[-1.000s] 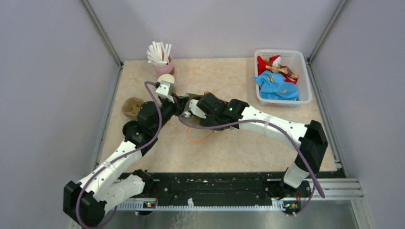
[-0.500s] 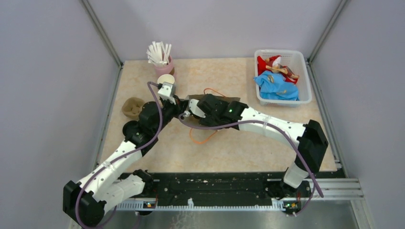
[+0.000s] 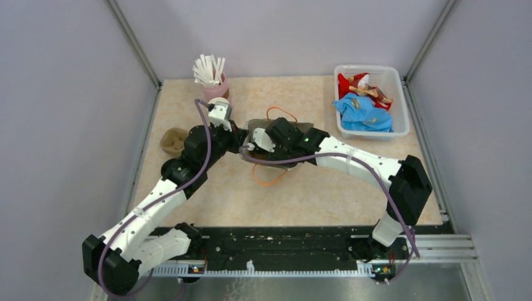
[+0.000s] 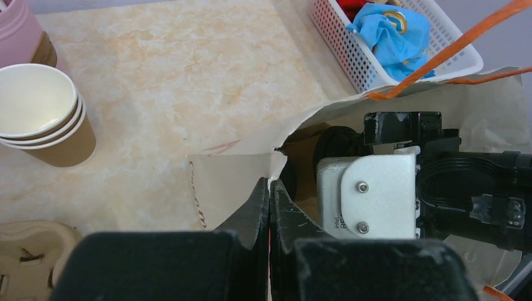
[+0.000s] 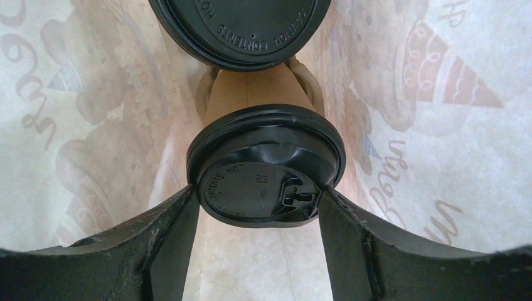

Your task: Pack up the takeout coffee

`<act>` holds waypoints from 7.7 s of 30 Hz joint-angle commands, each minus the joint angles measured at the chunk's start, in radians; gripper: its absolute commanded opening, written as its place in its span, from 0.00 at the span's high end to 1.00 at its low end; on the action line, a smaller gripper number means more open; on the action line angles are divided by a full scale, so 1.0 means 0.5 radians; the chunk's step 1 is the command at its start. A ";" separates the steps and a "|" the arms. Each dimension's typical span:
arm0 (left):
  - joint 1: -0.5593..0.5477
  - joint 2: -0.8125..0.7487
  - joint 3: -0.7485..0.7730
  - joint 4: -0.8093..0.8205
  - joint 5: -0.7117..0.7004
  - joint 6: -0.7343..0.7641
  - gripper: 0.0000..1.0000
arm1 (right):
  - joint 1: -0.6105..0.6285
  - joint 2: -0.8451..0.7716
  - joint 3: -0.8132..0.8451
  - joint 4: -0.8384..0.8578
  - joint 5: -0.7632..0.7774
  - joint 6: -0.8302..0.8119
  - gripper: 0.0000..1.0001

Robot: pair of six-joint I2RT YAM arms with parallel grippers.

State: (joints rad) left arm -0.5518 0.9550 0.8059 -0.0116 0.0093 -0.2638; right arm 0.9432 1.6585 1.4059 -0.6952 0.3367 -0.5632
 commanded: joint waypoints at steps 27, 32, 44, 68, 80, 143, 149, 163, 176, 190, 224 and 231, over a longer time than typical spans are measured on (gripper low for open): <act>0.042 0.347 0.525 -0.711 -0.323 -0.205 1.00 | -0.214 0.353 0.463 -0.267 -0.778 0.173 0.24; 0.056 0.393 0.576 -0.780 -0.342 -0.230 1.00 | -0.214 0.363 0.555 -0.280 -0.753 0.231 0.10; 0.065 0.422 0.598 -0.825 -0.281 -0.309 1.00 | -0.176 0.252 0.697 -0.459 -0.726 0.453 0.01; 0.065 0.240 0.358 -0.368 -0.148 -0.104 1.00 | 0.068 -0.355 0.541 -0.243 -0.595 1.236 0.01; 0.064 0.196 0.229 -0.012 -0.214 0.010 1.00 | 0.158 -0.863 0.293 0.298 -0.236 1.601 0.01; 0.808 0.829 1.699 -1.313 0.021 0.017 0.05 | -0.100 -1.218 0.250 -0.404 0.263 1.873 0.01; 1.087 1.300 1.976 -1.029 0.178 -0.041 0.16 | -0.101 -1.186 0.325 -0.490 0.280 1.820 0.01; 1.091 2.140 2.542 -0.523 0.317 0.132 0.49 | -0.108 -1.076 0.403 -0.589 0.333 1.613 0.01; 1.091 2.471 2.729 -0.326 0.334 0.005 0.65 | -0.206 -1.012 0.408 -0.526 0.323 1.405 0.01; 1.090 2.615 2.766 -0.193 0.340 -0.010 0.73 | -0.249 -0.984 0.431 -0.512 0.322 1.362 0.01; 1.067 1.501 2.672 -0.408 0.611 -0.050 1.00 | -0.252 -1.393 0.123 -0.235 0.098 1.438 0.01; 1.062 0.885 2.258 -0.159 1.272 -0.358 1.00 | -0.253 -1.562 -0.038 -0.137 -0.020 1.558 0.01</act>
State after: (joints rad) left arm -0.0154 1.5246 2.0617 -0.1711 0.4194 -0.3355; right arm 0.8276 0.9085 1.4071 -0.8333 0.3710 0.1688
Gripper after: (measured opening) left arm 0.007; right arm 0.985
